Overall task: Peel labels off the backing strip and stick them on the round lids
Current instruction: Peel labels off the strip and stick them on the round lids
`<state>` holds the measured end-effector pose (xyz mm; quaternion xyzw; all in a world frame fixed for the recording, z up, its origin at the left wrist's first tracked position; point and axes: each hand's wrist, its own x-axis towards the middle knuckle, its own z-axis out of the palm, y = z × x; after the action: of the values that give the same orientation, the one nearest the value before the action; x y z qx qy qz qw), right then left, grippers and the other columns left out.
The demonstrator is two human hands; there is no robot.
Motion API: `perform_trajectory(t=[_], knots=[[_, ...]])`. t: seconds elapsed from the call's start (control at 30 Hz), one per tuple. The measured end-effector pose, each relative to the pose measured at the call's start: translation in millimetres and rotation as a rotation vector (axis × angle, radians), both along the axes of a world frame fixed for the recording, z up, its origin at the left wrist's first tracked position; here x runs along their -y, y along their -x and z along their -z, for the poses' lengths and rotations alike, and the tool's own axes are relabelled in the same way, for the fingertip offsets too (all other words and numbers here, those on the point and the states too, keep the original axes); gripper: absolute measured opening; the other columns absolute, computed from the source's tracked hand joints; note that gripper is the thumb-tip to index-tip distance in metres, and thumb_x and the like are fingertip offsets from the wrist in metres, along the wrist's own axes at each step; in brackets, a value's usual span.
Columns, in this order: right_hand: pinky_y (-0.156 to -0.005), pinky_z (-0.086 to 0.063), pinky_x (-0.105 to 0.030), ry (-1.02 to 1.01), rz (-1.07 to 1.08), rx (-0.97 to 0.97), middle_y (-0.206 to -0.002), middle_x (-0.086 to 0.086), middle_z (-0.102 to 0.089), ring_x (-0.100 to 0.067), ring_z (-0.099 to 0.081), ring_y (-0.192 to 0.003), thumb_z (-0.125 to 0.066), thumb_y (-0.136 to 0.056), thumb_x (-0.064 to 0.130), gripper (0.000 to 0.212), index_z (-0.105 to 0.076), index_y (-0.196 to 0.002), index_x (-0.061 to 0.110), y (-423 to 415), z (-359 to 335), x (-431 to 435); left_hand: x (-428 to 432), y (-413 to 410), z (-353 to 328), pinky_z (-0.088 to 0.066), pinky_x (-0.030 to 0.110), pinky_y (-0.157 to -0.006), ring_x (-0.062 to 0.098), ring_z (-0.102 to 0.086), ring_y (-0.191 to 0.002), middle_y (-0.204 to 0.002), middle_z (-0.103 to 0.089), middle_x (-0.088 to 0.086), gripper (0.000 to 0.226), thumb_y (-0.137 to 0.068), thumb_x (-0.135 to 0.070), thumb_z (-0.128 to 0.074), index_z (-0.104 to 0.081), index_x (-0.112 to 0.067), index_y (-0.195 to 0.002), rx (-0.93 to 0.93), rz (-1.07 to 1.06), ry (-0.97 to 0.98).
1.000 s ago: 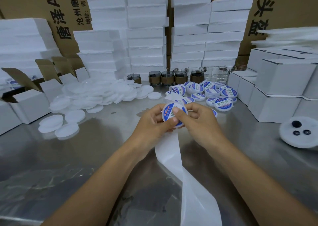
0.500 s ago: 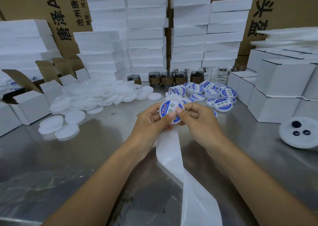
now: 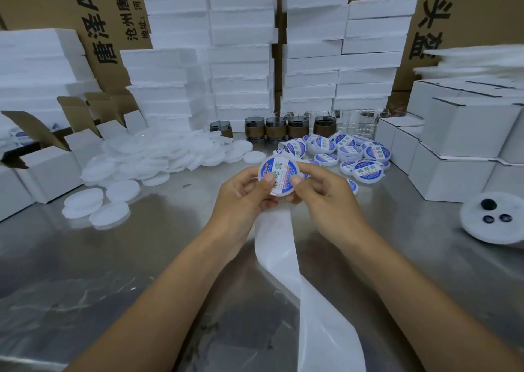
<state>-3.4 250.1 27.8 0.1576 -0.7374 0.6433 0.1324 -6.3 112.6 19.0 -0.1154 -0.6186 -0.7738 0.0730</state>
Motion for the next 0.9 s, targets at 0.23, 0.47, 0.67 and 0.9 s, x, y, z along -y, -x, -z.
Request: perform_trajectory(t=[0.23,0.47,0.67,0.9], knots=[[-0.051,-0.039,-0.004,0.058,0.141,0.052,-0.065,0.008,-0.064,0.008,-0.056,-0.052,-0.051,-0.094,0.012,0.016,-0.063,-0.103,0.018,12,-3,-15,-1,2,4,-0.055,0.021,-0.07,0.009,-0.065,-0.067,-0.075,-0.072,-0.003,0.012,-0.088,-0.014,-0.06,-0.066,-0.017,-0.098,0.034,0.019,0.035],[-0.055,-0.031,-0.019,0.128,0.813,0.278,-0.078,-0.005,-0.061,-0.014,-0.048,-0.066,-0.058,-0.088,0.018,0.022,-0.07,-0.095,0.002,35,10,-76,6,-1,1,-0.05,0.02,-0.058,0.011,-0.055,-0.057,-0.064,-0.063,-0.003,0.01,-0.093,-0.011,-0.055,-0.063,-0.014,-0.089,0.079,-0.108,-0.037],[-0.055,-0.047,-0.017,0.211,0.769,0.33,-0.07,0.001,-0.066,-0.005,-0.057,-0.052,-0.065,-0.084,0.015,0.017,-0.066,-0.098,0.006,39,13,-82,8,-5,-2,-0.047,0.02,-0.055,0.011,-0.052,-0.054,-0.06,-0.06,-0.003,0.009,-0.093,-0.011,-0.055,-0.063,-0.013,-0.088,0.099,-0.094,-0.045],[-0.067,-0.039,-0.034,0.095,0.753,0.377,-0.086,-0.028,-0.058,-0.026,-0.049,-0.073,-0.061,-0.081,0.013,0.023,-0.06,-0.089,-0.009,32,9,-82,6,-5,-4,-0.049,0.023,-0.06,0.012,-0.054,-0.056,-0.057,-0.06,-0.005,0.01,-0.093,-0.01,-0.054,-0.062,-0.014,-0.088,0.127,-0.093,-0.031]])
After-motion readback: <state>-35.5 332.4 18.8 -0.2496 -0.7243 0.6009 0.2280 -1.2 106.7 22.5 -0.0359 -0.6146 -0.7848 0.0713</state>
